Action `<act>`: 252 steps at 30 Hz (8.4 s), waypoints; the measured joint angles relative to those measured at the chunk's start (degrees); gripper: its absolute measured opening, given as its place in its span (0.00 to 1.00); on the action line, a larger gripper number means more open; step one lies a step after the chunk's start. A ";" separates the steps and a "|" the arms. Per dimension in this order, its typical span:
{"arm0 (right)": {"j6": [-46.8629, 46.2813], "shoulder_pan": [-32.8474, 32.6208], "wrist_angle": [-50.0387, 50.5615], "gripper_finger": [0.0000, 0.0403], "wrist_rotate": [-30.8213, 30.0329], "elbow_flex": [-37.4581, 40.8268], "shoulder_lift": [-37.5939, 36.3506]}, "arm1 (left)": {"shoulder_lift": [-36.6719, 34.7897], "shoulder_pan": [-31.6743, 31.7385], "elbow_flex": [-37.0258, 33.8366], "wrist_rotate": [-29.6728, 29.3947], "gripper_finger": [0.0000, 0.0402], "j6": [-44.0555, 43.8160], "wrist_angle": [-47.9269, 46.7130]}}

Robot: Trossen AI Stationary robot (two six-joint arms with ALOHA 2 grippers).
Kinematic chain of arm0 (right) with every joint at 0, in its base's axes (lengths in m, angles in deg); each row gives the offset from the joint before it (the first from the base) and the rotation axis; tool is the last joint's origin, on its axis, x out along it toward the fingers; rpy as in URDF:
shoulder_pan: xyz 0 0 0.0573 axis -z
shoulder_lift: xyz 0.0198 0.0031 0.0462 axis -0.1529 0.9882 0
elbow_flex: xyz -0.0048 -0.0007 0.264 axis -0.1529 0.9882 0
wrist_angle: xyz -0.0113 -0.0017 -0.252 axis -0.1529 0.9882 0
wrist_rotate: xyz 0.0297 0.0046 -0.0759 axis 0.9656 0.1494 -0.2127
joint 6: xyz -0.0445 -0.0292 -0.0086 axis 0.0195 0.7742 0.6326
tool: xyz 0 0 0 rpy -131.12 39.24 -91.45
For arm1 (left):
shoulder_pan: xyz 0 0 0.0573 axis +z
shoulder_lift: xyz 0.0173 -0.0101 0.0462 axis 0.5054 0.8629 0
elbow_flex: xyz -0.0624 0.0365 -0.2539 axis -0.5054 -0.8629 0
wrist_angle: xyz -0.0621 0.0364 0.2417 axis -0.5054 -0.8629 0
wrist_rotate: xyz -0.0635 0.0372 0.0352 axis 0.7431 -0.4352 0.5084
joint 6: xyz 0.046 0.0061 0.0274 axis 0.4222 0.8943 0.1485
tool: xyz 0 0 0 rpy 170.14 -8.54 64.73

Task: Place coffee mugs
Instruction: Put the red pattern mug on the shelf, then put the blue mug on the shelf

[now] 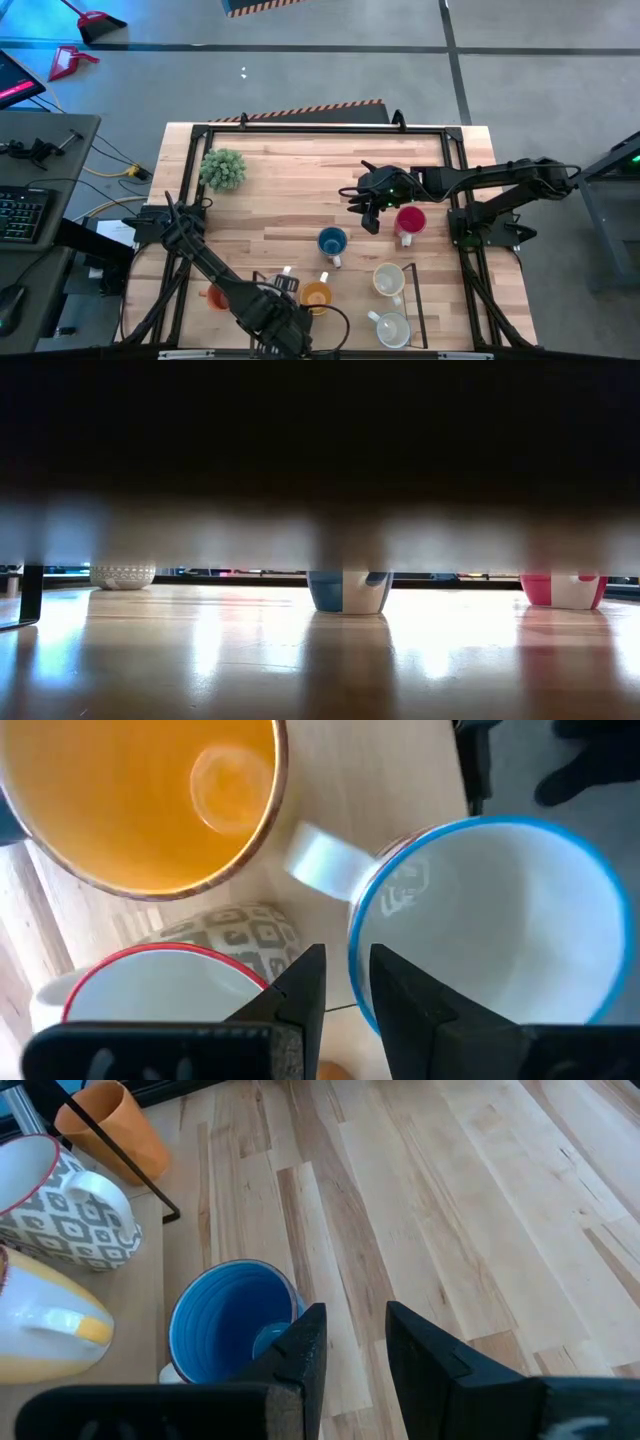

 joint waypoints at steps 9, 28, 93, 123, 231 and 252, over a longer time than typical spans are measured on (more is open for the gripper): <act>0.92 0.00 0.02 0.21 0.00 0.00 0.00 | 0.04 0.02 6.82 -0.06 0.18 -0.43 -1.73; 1.08 0.00 -1.21 0.21 2.40 0.02 0.00 | -17.36 1.51 0.21 -17.84 0.18 -3.09 -7.03; 2.91 -6.86 32.91 0.21 -2.43 -35.63 33.35 | -74.35 24.20 -74.42 -26.35 0.18 15.29 23.25; 2.97 -6.74 29.63 0.21 -4.28 -35.54 41.30 | -80.96 23.32 -81.16 -23.04 0.18 10.86 29.39; -26.71 -26.91 64.89 0.00 -5.57 -63.25 49.79 | -80.94 23.34 -81.14 -19.12 0.18 10.46 29.63; -27.02 -26.91 63.80 0.00 -3.34 -63.25 49.79 | -80.95 23.34 -81.12 -19.15 0.18 10.45 29.61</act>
